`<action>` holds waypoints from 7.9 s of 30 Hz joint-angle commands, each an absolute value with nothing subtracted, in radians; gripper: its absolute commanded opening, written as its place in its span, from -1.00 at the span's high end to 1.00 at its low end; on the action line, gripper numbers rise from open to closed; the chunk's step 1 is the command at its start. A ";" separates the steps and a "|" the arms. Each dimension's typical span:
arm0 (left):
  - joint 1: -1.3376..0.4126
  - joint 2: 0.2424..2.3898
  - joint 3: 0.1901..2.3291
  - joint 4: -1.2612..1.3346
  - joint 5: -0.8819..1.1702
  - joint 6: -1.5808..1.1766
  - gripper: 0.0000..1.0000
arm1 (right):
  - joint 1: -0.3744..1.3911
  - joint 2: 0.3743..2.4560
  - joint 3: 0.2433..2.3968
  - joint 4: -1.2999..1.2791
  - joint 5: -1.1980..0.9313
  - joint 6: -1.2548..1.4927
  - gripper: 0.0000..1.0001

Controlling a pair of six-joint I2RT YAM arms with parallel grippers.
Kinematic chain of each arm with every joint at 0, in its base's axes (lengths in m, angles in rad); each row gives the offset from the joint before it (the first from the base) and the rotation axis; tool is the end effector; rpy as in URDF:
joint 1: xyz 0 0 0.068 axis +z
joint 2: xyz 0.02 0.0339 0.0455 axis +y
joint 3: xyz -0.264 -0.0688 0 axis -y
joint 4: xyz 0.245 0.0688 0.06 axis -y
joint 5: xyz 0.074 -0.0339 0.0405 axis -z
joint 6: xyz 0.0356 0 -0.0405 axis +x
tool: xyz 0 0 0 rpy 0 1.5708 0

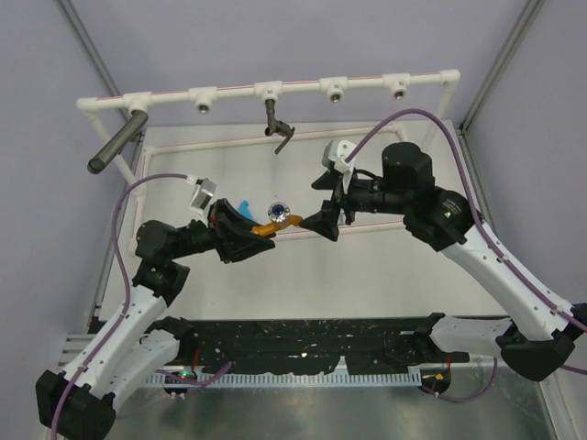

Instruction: Install the water faucets

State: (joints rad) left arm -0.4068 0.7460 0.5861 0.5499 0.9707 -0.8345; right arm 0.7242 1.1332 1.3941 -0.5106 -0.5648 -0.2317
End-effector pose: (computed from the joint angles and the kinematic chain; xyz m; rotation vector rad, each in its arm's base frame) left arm 0.1395 -0.0921 0.3487 0.6790 1.3952 -1.5813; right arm 0.1598 0.1668 0.4481 -1.2014 1.4273 0.8568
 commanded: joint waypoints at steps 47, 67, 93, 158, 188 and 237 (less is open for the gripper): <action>-0.541 1.023 0.827 0.759 1.081 -0.937 1.00 | 0.712 1.043 1.132 0.057 -0.884 -0.107 -0.30; -0.496 0.916 0.762 0.602 0.979 -0.803 -0.01 | 0.703 1.028 1.114 0.011 -0.793 -0.107 0.90; -0.430 1.524 1.117 -0.678 0.009 0.282 -0.99 | 0.693 0.709 0.813 -0.123 -0.044 -0.141 0.90; -0.874 1.324 1.581 -1.026 -0.055 0.080 -0.62 | 0.652 0.606 0.753 0.006 0.371 -0.342 0.90; -0.026 1.414 2.145 -1.069 0.337 0.287 -0.74 | 0.652 0.633 0.833 -0.103 0.144 -0.339 0.90; 0.465 1.213 1.523 -0.595 0.448 -0.416 -0.48 | -0.024 0.971 0.744 0.655 -0.273 -0.178 0.90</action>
